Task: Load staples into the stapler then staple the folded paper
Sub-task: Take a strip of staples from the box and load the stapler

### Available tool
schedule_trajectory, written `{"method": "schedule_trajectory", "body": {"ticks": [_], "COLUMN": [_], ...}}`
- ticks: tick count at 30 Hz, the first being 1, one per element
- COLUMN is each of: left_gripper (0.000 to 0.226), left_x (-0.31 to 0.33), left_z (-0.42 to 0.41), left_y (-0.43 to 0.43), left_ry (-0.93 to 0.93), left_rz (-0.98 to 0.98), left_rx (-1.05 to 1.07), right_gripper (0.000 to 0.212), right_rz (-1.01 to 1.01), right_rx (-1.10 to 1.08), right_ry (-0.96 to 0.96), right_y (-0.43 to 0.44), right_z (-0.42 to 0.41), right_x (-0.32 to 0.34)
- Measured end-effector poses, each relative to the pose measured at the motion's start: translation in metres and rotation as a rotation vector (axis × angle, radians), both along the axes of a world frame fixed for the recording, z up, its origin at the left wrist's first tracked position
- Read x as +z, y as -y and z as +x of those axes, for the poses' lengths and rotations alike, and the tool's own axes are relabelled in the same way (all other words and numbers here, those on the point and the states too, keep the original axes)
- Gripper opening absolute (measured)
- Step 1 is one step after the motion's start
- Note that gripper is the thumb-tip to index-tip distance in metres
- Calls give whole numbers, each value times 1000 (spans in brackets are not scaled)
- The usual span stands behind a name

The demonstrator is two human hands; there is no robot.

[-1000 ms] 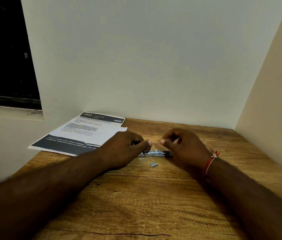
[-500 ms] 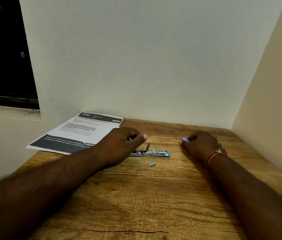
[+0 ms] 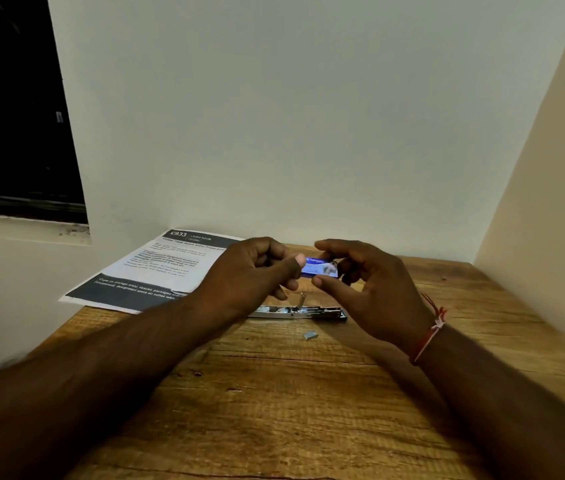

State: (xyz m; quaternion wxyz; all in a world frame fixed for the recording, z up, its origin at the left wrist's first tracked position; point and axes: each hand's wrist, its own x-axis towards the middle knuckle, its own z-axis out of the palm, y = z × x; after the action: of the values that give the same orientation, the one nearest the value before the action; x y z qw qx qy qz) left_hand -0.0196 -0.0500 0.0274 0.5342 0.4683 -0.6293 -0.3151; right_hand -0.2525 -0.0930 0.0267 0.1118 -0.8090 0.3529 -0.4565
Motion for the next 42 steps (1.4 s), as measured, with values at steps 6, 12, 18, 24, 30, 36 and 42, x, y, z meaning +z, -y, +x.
{"method": "schedule_trajectory", "body": {"ticks": [6,12,18,24,30,36,42], "left_gripper": [14,29,33,52,36,22,32], "left_x": [1,4,8,15,23,36,37], "left_z": [-3,-3,-2,15,26,43,45], "left_y": [-1,-2,-6,-7,-6,-10,-12], "left_ry": [-215,-379,-296,430,600,853,1029], "left_rz": [150,312,313,-72,-119,9,215], "left_rx": [-30,-153,-151,55,-55,-153,-334], "right_gripper": [54,54,54,47,57,54,38], "right_rz": [-10,1,32,76,160,310,401], "right_rx": [47,81,103,92,170,278,353], "right_ry": [31,76,83,71,11,-43,-311], "right_y": [-9,-12,-14,-12,-11,-13,-25], "right_z": [1,2,2,3,0,-3,-1], "right_x": [6,8,11,10,11,11,16]}}
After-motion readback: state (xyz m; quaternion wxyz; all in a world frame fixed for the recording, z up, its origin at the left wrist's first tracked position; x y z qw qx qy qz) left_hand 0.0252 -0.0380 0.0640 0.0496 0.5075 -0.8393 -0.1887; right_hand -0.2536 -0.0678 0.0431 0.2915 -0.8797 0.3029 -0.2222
